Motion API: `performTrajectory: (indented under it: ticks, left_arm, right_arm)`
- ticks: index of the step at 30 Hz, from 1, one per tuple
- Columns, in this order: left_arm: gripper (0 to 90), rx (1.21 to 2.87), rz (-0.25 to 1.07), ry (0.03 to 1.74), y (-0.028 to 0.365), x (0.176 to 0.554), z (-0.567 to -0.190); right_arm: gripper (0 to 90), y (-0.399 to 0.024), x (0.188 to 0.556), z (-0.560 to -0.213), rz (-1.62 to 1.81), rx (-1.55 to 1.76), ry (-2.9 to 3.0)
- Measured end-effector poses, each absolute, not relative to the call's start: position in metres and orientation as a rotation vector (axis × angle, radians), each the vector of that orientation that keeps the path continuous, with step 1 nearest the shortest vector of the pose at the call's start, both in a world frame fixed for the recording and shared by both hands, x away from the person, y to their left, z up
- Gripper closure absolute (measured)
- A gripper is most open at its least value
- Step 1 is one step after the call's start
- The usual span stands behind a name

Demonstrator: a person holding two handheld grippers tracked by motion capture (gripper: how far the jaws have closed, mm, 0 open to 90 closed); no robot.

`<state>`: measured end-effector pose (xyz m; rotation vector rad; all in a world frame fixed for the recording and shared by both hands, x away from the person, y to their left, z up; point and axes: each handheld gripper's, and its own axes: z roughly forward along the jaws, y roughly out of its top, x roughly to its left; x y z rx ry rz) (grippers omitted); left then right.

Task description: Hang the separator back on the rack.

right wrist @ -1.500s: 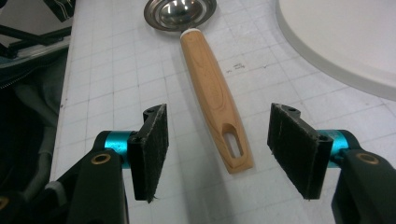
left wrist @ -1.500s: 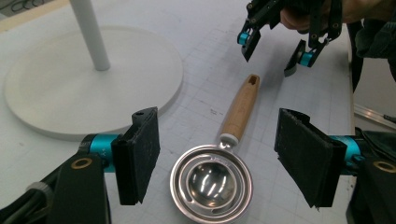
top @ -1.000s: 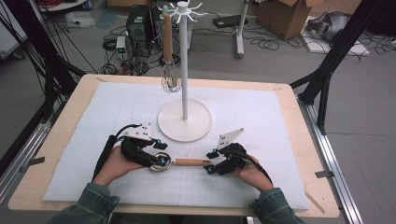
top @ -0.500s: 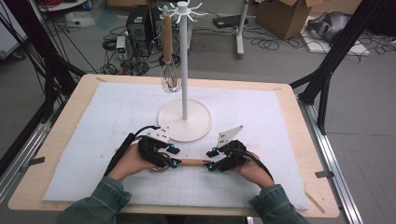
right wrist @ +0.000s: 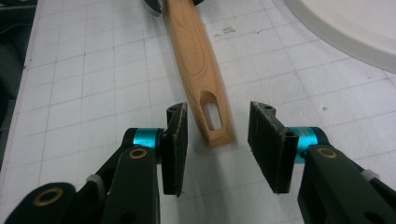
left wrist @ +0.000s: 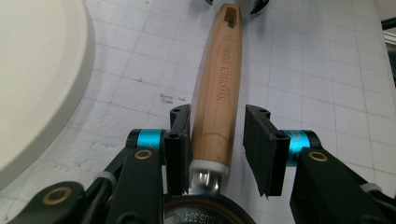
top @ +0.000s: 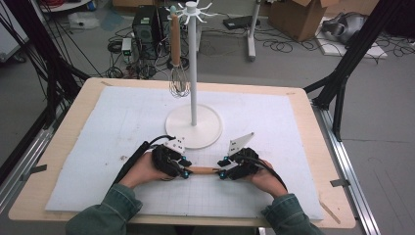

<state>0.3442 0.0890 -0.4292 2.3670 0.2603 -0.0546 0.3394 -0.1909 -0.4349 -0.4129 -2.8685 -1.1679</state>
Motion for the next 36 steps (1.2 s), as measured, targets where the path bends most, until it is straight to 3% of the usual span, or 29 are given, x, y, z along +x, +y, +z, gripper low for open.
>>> performTrajectory:
  ticks: [7,19,36]
  left_arm:
    - [57.9,2.406,-0.025,0.257,0.0853,0.3416,-0.4325]
    - [67.4,2.416,0.033,0.219,0.0851,0.3387,-0.4311]
    - [67.9,2.429,0.034,0.208,0.0845,0.337,-0.4309]
  right_arm:
    - [57.4,-0.1913,0.3393,-0.434,-1.176,-0.418,-2.879]
    - [56.6,-0.1928,0.3388,-0.4338,-1.209,-0.469,-2.849]
    - [56.7,-0.1918,0.34,-0.439,-1.184,-0.515,-2.832]
